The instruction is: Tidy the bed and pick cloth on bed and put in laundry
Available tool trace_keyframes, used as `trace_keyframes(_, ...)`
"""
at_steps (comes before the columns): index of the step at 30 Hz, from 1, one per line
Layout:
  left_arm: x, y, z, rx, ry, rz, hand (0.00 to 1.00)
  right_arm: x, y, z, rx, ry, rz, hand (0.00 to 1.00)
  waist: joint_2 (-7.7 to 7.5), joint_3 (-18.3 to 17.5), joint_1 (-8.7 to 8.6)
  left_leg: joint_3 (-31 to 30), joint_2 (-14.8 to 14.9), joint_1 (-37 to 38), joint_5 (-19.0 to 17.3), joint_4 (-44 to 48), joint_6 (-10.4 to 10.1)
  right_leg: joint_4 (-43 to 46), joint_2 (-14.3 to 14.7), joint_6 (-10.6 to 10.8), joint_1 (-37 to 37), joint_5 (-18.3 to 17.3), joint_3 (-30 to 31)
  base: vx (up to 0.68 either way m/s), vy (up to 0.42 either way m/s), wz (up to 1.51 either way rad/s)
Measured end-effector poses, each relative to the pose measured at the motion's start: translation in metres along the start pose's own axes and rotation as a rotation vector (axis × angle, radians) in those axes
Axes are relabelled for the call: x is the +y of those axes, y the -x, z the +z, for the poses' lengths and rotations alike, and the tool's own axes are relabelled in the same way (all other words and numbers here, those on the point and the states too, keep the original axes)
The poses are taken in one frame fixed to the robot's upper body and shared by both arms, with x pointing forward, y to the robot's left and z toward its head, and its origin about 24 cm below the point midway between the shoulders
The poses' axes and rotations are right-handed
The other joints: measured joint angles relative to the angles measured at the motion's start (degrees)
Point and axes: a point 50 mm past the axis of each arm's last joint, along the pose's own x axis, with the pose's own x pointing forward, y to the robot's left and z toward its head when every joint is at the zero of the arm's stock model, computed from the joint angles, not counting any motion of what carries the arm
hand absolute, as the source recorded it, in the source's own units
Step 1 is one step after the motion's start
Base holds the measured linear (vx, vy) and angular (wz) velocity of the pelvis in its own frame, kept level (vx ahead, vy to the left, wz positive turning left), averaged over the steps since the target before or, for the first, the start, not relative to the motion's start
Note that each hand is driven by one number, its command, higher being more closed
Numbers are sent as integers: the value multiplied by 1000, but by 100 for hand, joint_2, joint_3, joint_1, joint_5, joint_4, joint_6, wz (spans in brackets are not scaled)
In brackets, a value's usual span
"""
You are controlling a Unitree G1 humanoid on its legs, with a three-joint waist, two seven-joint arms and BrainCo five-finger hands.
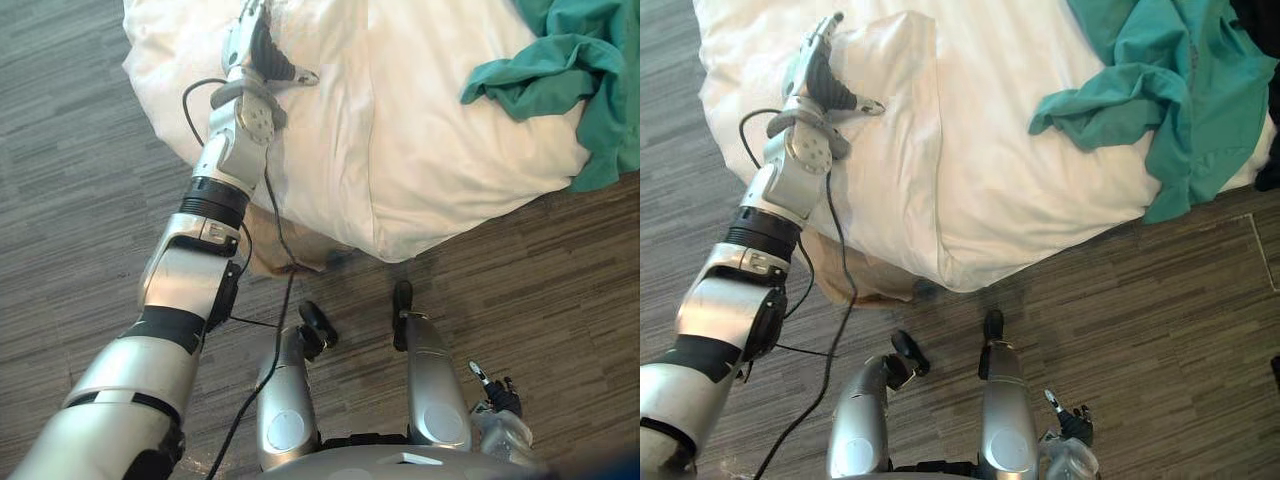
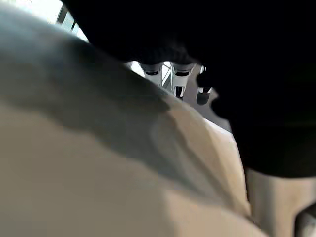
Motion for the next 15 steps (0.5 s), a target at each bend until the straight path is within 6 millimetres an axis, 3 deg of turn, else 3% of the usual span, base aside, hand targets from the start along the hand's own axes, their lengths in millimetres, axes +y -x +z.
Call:
trace_keyframes(7,-20,11,-1,-103,-89,-173,100,3,-1,6,-22,33,27,0,0,0,40,79,-101,224,53,-177,84,-262,-34,48,252,229,0,9,38,0)
trace_keyframes(15,-63,50,-10,-253,-272,-454,100,1,-2,5,-7,87,63,0,11,-25,67,83,-271,749,129,-604,22,-712,-50,68,846,369,-41,-4,-1,1)
